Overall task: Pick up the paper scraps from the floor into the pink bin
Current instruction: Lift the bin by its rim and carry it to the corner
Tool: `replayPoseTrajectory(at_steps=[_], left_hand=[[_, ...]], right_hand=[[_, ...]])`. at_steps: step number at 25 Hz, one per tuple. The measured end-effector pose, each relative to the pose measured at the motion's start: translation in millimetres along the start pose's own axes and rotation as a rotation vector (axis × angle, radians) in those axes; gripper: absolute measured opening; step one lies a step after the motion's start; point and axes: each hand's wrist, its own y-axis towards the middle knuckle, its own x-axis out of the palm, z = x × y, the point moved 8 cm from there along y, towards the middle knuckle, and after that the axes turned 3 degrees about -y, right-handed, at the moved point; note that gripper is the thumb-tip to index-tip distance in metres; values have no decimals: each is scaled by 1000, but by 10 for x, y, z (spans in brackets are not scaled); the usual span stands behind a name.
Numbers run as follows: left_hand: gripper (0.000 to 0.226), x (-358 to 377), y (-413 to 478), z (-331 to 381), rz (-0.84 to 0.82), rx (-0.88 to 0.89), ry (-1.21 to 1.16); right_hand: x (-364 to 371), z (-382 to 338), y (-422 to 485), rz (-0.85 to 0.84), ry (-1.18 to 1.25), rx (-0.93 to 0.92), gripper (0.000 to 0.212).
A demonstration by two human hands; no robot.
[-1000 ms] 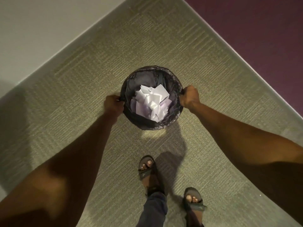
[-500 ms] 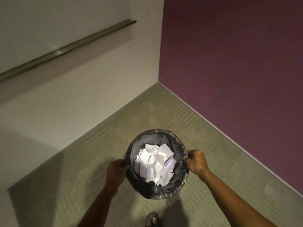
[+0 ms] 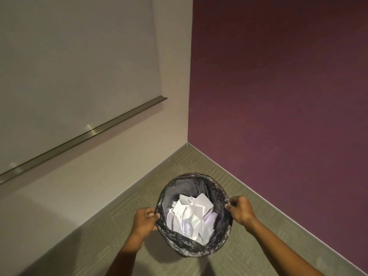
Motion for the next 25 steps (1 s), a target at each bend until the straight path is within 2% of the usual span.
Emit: replayPoseTrajectory(at_steps=[11,14,25], left_hand=[[15,36,-57,645,13,63,-2],[17,103,17,792,26,88,6],[18,612,884,1466,95,101,79]], right_hand=[[-526,-280,-21,66,185,6,8],[-633,-304,98,77,178,0,14],[-989,-379,1353,59,235,-18,20]])
